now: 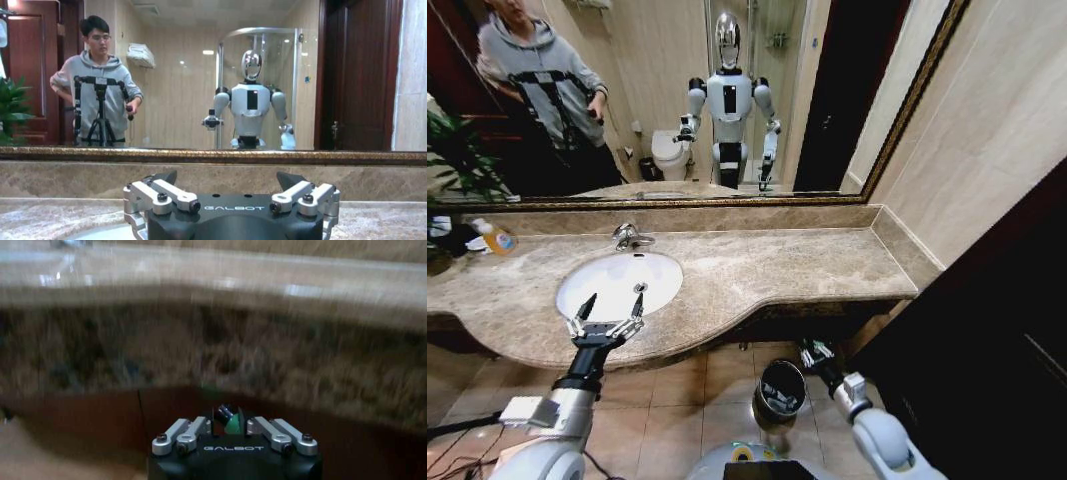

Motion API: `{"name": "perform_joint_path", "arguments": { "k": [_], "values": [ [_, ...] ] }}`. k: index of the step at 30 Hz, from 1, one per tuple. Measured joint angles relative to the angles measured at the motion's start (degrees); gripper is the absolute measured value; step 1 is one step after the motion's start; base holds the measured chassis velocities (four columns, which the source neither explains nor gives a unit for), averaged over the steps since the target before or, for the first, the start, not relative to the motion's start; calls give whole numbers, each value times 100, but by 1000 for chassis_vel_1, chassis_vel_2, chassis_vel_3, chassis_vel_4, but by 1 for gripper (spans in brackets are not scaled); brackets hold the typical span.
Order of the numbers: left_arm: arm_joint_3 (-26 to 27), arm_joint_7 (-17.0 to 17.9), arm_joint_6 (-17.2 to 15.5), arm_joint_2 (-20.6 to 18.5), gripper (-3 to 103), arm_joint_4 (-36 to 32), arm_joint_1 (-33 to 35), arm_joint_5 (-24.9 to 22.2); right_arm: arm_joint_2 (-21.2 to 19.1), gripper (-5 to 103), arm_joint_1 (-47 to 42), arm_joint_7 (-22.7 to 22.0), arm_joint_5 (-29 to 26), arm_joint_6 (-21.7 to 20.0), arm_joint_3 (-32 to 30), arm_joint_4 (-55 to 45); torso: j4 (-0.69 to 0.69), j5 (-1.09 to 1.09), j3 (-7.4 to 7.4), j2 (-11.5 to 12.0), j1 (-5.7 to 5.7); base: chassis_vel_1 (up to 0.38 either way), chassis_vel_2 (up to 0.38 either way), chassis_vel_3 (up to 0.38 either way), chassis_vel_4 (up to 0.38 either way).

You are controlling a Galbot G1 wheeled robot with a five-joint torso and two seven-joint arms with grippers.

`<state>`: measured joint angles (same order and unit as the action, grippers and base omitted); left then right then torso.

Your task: Pick up the trash from the sink and place it in the trash bin.

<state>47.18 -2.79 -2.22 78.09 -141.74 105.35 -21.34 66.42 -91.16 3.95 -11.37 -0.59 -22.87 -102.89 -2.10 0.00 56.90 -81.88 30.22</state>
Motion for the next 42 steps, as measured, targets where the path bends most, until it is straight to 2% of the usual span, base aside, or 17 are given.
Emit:
{"name": "perform_joint_path", "arguments": {
  "k": [5, 13, 16, 24, 33, 42],
  "values": [
    [0, 0, 0, 0, 100, 0, 0, 0, 150, 23, 413, 87, 271, 201, 300, 997, -1, -1, 0, 0, 0, 0, 0, 0, 0],
    [0, 0, 0, 0, 100, 0, 0, 0, 447, 23, 1093, 195, 232, 297, 685, 2370, -1, 0, 0, 0, 1, 0, 0, 0, 0],
    [0, 0, 0, 0, 100, 0, 0, 0, 662, 23, 1560, 141, 294, 508, 854, 3180, -1, 0, 0, 0, 1, 0, 0, 0, 0],
    [0, 0, 0, 0, 100, 0, 0, 0, 888, 23, 2055, 232, 413, 629, 919, 4072, -1, -1, 1, 0, 1, 0, 0, 0, 0],
    [0, 0, 0, 0, 100, 0, 0, 0, 1227, 23, 2772, 426, 1013, 1177, 846, 5737, -1, 0, 1, 0, 1, 0, 0, 0, 0],
    [0, 0, 0, 0, 100, 0, 0, 0, 1444, 23, 3142, 456, 1054, 1306, 757, 6501, -1, 0, 1, 0, 1, 0, 0, 0, 0]
  ]
}}
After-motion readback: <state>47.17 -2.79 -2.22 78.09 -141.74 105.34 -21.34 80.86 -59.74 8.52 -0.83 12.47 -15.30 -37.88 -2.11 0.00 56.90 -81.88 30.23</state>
